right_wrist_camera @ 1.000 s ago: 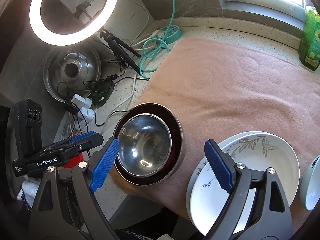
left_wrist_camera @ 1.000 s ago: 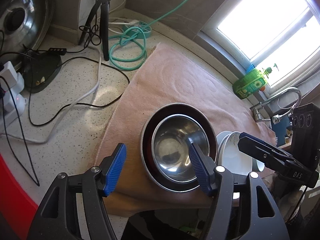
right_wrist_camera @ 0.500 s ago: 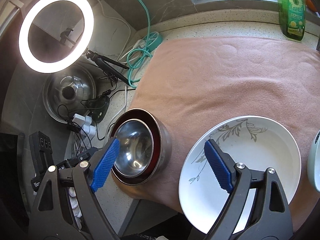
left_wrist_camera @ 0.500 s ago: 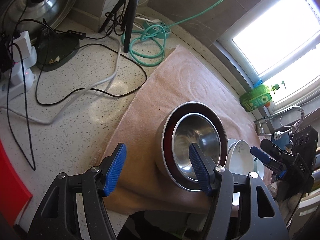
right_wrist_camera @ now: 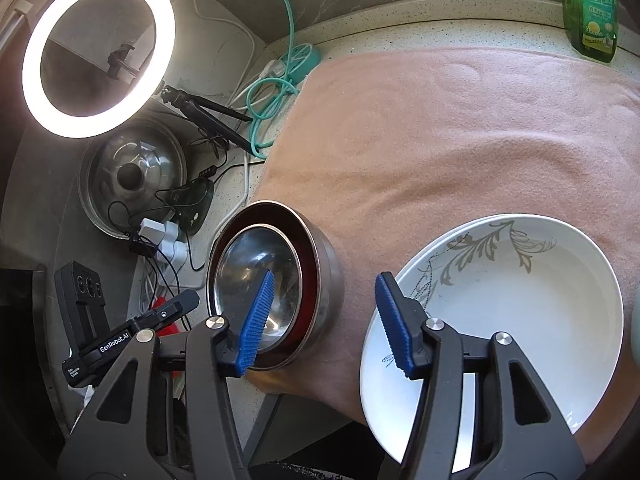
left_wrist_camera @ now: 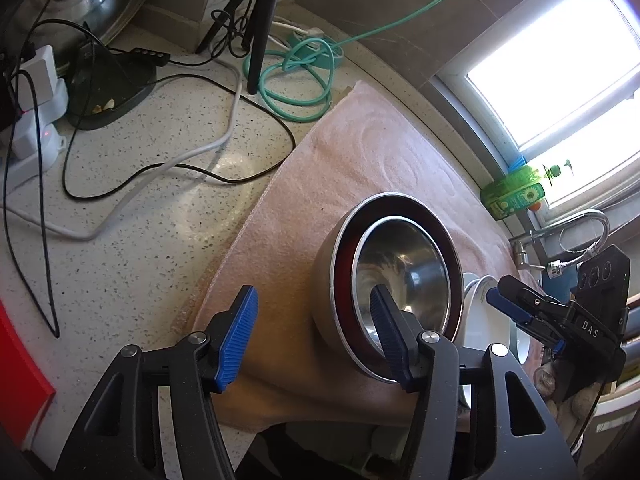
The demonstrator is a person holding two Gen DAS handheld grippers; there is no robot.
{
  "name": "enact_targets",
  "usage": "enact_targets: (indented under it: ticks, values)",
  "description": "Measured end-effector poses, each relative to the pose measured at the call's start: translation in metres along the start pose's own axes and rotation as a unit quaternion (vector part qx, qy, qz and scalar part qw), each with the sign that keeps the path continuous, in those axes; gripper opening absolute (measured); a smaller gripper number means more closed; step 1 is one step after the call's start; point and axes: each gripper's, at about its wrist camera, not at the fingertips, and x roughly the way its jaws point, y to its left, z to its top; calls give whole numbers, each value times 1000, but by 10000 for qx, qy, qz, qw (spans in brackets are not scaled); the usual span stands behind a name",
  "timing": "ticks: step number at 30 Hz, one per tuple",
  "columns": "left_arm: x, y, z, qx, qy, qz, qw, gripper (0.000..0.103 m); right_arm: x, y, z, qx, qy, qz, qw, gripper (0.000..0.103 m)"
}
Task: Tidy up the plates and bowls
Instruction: 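Move the right gripper to the pale blue-white ceramic bowl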
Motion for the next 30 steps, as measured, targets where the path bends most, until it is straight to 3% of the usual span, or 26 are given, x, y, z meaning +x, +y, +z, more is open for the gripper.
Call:
enact_targets:
  ticks: [5, 15, 30]
  values:
    - [2, 0, 0, 21, 12, 38, 10000, 54, -2, -2, -1, 50, 3, 19, 10000, 51]
    - [-4, -9, 3, 115, -119, 51, 9998, 49, -30, -13, -4, 181, -237, 64, 9995, 50]
    - [-6, -54, -6, 489, -219, -215, 9983, 48, -93, -37, -12, 288, -787, -152, 9964, 50]
